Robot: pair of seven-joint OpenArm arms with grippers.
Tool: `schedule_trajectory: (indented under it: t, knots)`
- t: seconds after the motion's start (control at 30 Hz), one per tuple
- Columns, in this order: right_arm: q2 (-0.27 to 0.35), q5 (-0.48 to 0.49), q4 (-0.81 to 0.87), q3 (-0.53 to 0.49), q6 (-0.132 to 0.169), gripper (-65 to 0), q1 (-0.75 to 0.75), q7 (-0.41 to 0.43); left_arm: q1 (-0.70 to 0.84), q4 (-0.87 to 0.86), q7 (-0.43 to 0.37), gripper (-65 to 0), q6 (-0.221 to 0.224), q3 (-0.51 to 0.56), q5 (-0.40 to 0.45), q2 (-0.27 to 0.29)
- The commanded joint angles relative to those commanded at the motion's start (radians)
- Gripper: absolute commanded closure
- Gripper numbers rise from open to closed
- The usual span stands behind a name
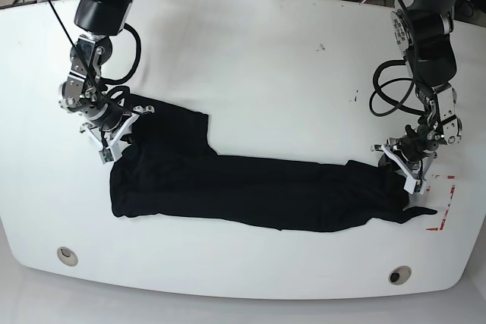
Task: Layout the t-shirt on the table in an organized manner, then fold the t-shirt properly
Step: 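Lower both grippers and pinch the two ends of the black shirt, then drag the held shirt end with the left gripper away from the right gripper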
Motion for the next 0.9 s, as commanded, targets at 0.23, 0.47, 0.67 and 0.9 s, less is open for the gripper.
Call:
schedule_trajectory:
  t: [0.23, 0.47, 0.67, 0.9]
  knots:
    - [0.0, 0.0, 0.146, 0.003, 0.0, -0.2, -0.048, -0.071, 0.058, 0.196, 0.103, 0.0, -0.005, -0.003, -0.008, -0.028]
    - [0.0, 0.0, 0.285, 0.002, 0.0, -0.2, -0.11, -0.126, 0.129, 0.448, 0.227, 0.0, -0.005, -0.005, -0.008, -0.028]
    - [-0.003, 0.0, 0.414, 0.002, 0.0, -0.2, -0.155, -0.199, 0.19, 0.626, 0.316, 0.0, -0.005, -0.006, -0.008, -0.046]
    - [-0.032, -0.002, 0.588, 0.005, 0.0, -0.2, -0.203, -0.285, 0.25, 0.856, 0.446, 0.0, -0.014, -0.008, -0.008, -0.058]
